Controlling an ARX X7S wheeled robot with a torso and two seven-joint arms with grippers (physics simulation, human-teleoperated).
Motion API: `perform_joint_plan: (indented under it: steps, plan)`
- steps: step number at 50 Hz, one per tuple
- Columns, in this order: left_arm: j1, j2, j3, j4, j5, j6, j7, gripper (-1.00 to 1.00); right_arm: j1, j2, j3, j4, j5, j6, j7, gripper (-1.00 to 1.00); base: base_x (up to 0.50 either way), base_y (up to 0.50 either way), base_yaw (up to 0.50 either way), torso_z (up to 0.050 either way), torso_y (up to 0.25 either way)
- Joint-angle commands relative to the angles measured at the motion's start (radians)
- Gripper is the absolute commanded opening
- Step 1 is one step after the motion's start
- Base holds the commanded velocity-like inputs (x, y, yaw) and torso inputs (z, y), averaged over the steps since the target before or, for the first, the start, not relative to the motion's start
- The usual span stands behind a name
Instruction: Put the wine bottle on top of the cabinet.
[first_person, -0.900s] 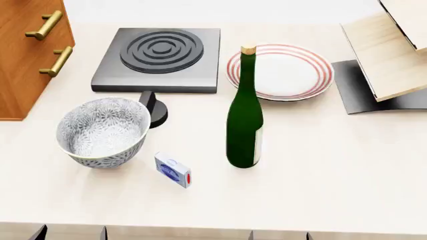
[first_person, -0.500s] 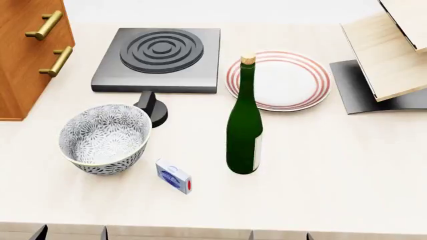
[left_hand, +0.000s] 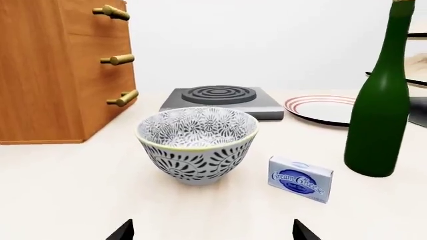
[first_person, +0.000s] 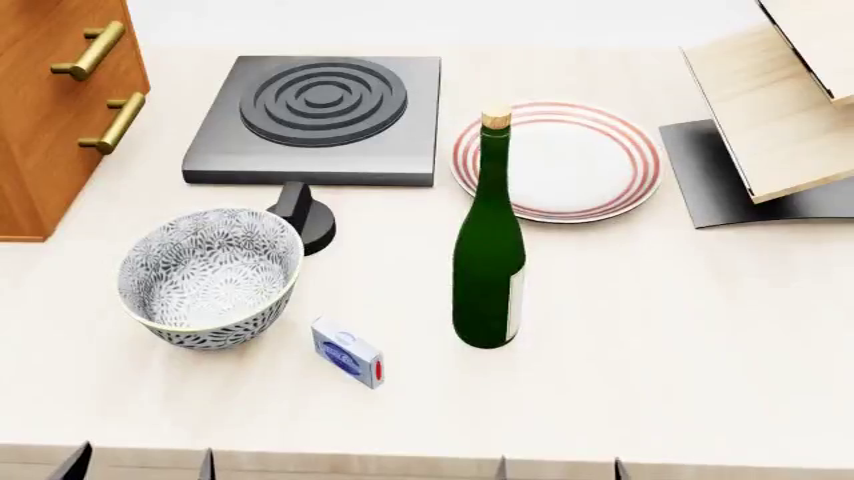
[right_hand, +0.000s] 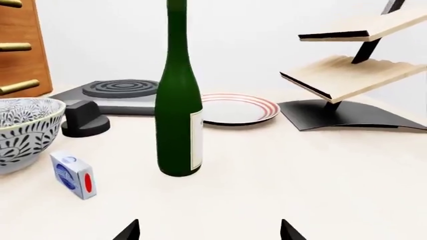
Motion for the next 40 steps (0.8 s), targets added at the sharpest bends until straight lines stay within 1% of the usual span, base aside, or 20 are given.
perform_joint_plan:
  steps: [1, 5, 8, 10, 12, 19, 27, 32, 40]
  plan:
    - [0.017, -0.023, 0.027, 0.112, 0.021, -0.041, -0.018, 1.0, -0.013, 0.018, -0.038, -0.113, -0.02, 0.039, 0.027, 1.0, 0.0, 0.0, 0.0, 0.0, 0.0]
    - [0.028, -0.034, 0.039, 0.227, 0.028, -0.101, -0.028, 1.0, -0.02, 0.024, -0.046, -0.243, -0.01, 0.104, 0.028, 1.0, 0.0, 0.0, 0.0, 0.0, 0.0]
    - [0.019, -0.045, 0.055, 0.309, 0.061, -0.144, -0.041, 1.0, -0.024, 0.036, -0.041, -0.398, -0.004, 0.194, 0.038, 1.0, 0.0, 0.0, 0.0, 0.0, 0.0]
    - [0.018, -0.049, 0.056, 0.356, 0.057, -0.176, -0.045, 1.0, -0.025, 0.041, -0.039, -0.459, 0.004, 0.229, 0.04, 1.0, 0.0, 0.0, 0.0, 0.0, 0.0]
    - [0.02, -0.055, 0.061, 0.462, 0.064, -0.23, -0.052, 1.0, -0.023, 0.047, -0.036, -0.571, 0.017, 0.291, 0.044, 1.0, 0.0, 0.0, 0.0, 0.0, 0.0]
    - [0.014, -0.068, 0.062, 0.651, 0.069, -0.342, -0.068, 1.0, -0.009, 0.056, -0.054, -0.772, 0.033, 0.419, 0.055, 1.0, 0.0, 0.0, 0.0, 0.0, 0.0]
    - [-0.009, -0.078, 0.08, 0.803, 0.08, -0.45, -0.076, 1.0, 0.008, 0.066, -0.063, -0.868, 0.047, 0.488, 0.065, 1.0, 0.0, 0.0, 0.0, 0.0, 0.0]
    - [-0.026, -0.083, 0.092, 0.865, 0.084, -0.505, -0.078, 1.0, 0.029, 0.069, -0.07, -0.941, 0.065, 0.552, 0.073, 1.0, 0.0, 0.0, 0.0, 0.0, 0.0]
    - [-0.044, -0.09, 0.102, 0.922, 0.09, -0.551, -0.087, 1.0, 0.041, 0.076, -0.072, -0.965, 0.077, 0.571, 0.084, 1.0, 0.0, 0.0, 0.0, 0.0, 0.0]
